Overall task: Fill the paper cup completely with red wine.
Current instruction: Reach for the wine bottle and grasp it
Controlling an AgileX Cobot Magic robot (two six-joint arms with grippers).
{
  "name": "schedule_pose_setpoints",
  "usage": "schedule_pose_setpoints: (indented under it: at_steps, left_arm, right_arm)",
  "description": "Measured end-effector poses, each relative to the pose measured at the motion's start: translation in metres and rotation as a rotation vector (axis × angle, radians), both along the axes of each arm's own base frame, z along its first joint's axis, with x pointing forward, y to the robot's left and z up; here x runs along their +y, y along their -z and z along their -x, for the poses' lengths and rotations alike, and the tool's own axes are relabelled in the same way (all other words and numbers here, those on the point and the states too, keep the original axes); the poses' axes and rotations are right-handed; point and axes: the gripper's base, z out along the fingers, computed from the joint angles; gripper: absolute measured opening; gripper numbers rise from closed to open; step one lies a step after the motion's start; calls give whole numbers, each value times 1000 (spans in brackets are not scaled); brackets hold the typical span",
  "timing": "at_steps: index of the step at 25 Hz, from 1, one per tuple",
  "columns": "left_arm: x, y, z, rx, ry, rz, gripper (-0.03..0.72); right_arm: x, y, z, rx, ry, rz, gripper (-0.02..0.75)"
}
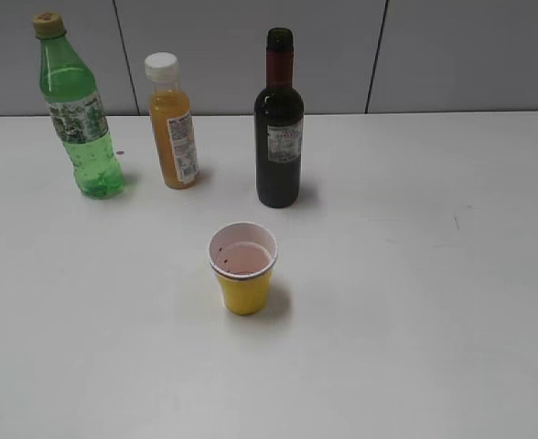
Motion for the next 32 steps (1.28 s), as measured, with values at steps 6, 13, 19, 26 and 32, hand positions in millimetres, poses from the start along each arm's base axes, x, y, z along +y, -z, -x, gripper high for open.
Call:
schedule_pose_setpoints:
  at_steps: [6,13,19,26,32]
  left_arm:
    - [-1,0,0,0,4,5,519]
    - [-1,0,0,0,8,12,519]
    - [-1,0,0,0,8,12,519]
    - [-1,0,0,0,8,12,519]
    - [-1,-2,0,-10,8,12,531]
  right_arm:
    - [0,0,0,0,0,0,478]
    - [0,0,0,0,-1,1,478]
    - [0,0,0,0,-1,1,478]
    - [0,0,0,0,-1,1,478]
    - [0,0,0,0,-2,-1,478]
